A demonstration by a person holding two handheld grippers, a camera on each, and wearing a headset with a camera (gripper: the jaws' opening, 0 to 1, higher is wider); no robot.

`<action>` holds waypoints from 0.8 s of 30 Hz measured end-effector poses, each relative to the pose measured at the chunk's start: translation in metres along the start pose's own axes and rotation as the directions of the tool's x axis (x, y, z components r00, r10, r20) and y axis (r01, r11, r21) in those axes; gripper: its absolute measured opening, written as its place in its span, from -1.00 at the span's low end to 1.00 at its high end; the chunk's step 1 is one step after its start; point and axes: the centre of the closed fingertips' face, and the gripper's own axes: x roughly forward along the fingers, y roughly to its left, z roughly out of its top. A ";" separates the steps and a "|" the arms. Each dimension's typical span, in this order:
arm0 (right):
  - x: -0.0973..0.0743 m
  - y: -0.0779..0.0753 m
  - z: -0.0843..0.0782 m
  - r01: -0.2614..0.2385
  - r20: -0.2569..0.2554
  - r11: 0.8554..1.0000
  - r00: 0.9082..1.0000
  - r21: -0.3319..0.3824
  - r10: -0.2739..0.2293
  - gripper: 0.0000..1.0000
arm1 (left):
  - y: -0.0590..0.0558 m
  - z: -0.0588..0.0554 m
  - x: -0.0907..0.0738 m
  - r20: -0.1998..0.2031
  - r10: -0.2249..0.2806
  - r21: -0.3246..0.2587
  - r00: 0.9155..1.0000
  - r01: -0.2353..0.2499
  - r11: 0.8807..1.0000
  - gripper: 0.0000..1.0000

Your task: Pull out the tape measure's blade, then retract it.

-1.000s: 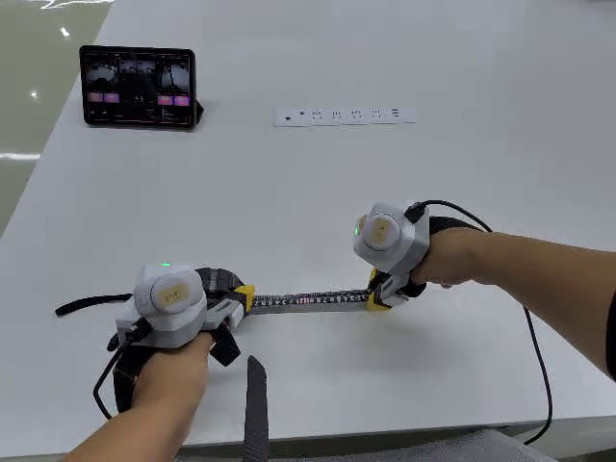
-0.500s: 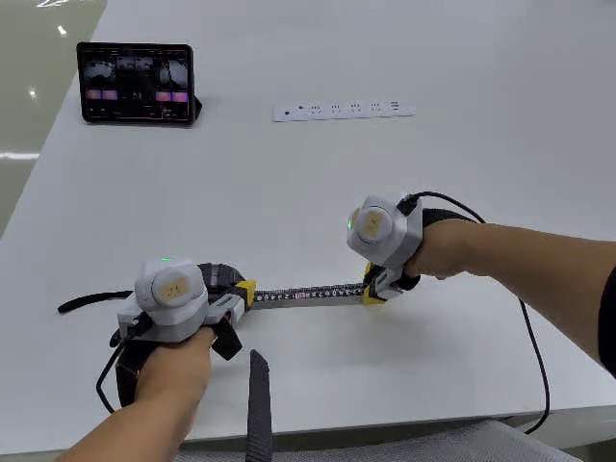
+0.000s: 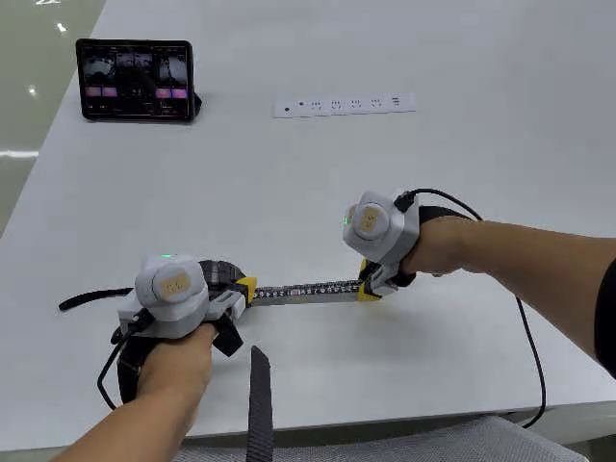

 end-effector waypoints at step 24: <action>0.005 0.002 0.013 -0.014 0.009 1.000 1.000 0.000 0.014 -0.81 | 0.000 -0.001 0.001 -0.008 -0.014 0.017 1.000 0.014 1.000 0.20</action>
